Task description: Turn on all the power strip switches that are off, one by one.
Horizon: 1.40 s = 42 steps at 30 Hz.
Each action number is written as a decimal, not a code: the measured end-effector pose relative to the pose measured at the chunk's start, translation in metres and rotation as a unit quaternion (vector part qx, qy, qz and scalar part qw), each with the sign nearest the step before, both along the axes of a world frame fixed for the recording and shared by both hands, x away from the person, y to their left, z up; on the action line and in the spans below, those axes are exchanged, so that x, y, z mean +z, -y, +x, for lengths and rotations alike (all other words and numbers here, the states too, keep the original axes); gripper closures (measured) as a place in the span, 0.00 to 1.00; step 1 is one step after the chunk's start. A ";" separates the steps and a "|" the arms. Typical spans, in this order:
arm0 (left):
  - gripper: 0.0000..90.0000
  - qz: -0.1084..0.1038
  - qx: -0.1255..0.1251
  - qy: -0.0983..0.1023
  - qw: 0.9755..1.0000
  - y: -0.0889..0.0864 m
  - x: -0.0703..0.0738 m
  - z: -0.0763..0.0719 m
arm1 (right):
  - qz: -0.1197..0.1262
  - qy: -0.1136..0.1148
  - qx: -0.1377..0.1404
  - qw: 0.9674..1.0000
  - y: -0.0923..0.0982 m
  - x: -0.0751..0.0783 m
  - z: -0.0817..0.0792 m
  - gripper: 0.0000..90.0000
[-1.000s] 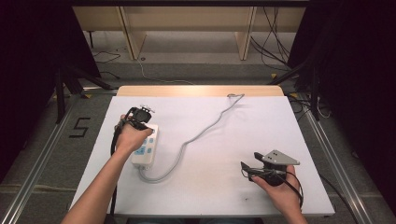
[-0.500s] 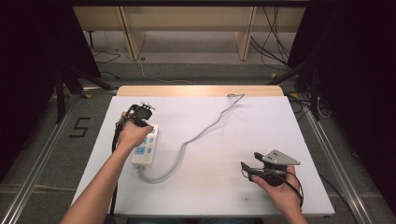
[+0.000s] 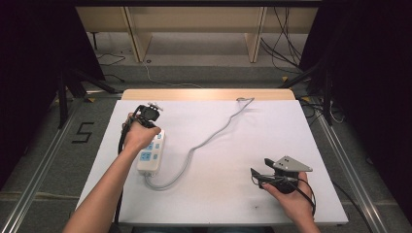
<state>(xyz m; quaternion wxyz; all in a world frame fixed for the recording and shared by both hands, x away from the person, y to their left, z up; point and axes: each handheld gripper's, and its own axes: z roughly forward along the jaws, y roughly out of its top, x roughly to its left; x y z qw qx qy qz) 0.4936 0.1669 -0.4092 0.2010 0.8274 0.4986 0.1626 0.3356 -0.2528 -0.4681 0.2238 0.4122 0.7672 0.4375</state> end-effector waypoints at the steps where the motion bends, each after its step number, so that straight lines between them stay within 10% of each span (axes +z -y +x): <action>1: 1.00 0.001 -0.001 -0.001 1.000 0.000 0.000 0.001 | 0.000 0.000 0.000 1.000 0.000 0.000 0.000 0.38; 42: 1.00 0.009 0.012 -0.024 1.000 0.003 -0.005 0.026 | -0.001 0.000 0.001 1.000 -0.001 -0.001 0.000 0.38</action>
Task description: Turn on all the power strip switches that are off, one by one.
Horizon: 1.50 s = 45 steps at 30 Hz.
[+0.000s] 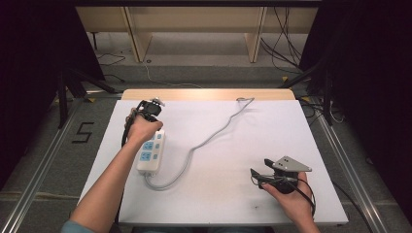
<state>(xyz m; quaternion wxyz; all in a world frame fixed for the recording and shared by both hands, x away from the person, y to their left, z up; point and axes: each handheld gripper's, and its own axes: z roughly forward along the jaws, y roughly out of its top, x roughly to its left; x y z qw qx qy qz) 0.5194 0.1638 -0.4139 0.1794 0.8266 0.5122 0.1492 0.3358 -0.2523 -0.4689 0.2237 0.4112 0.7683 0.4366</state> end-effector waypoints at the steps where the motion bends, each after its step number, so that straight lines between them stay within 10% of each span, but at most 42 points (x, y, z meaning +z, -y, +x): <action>1: 1.00 0.000 0.000 -0.002 1.000 0.001 0.000 0.000 | 0.000 0.000 0.000 1.000 0.000 0.000 0.000 0.38; 45: 1.00 0.015 0.015 -0.044 0.999 0.005 -0.015 0.004 | 0.001 0.000 -0.001 1.000 0.000 0.001 -0.001 0.38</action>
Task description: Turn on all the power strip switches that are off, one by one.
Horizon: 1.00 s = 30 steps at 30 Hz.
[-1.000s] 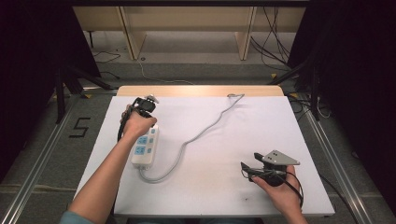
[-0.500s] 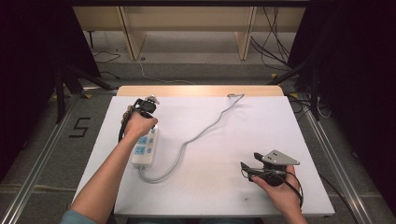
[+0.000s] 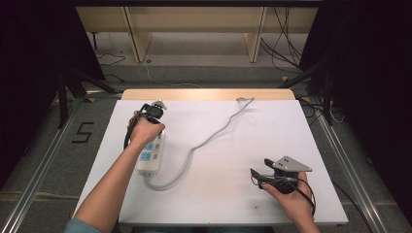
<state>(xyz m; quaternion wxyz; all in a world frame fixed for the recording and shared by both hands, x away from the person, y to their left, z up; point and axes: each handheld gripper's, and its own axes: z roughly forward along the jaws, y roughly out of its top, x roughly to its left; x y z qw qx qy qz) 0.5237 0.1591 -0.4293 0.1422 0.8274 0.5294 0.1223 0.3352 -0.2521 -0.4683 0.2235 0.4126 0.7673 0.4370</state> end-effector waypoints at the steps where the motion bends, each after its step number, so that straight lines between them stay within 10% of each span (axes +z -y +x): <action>1: 1.00 -0.003 0.002 0.000 1.000 0.001 -0.001 0.000 | 0.000 0.000 0.000 1.000 0.000 0.000 0.000 0.38; 30: 1.00 0.000 0.009 -0.008 1.000 -0.003 -0.003 0.002 | 0.000 0.000 0.002 1.000 0.001 0.000 0.000 0.38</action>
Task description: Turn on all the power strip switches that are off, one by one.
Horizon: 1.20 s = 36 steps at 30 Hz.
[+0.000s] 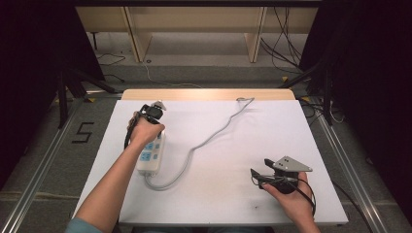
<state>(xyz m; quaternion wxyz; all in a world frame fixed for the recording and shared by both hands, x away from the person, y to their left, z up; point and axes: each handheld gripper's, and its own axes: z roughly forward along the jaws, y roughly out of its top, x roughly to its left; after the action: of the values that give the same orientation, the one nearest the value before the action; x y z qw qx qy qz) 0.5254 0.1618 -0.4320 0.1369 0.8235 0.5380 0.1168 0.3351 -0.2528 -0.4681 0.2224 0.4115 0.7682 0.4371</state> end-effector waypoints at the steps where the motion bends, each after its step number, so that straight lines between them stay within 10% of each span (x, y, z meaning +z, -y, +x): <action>1: 1.00 -0.001 0.001 0.000 1.000 0.000 0.000 0.000 | 0.000 0.000 -0.001 1.000 0.000 0.000 0.000 0.38; 36: 1.00 0.026 0.008 -0.001 1.000 0.007 -0.004 0.001 | 0.000 0.001 0.002 1.000 0.000 0.000 0.000 0.38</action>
<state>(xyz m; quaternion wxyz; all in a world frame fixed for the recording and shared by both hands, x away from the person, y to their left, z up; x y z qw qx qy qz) 0.5262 0.1544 -0.4359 0.1135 0.8229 0.5411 0.1309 0.3347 -0.2531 -0.4676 0.2221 0.4098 0.7689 0.4377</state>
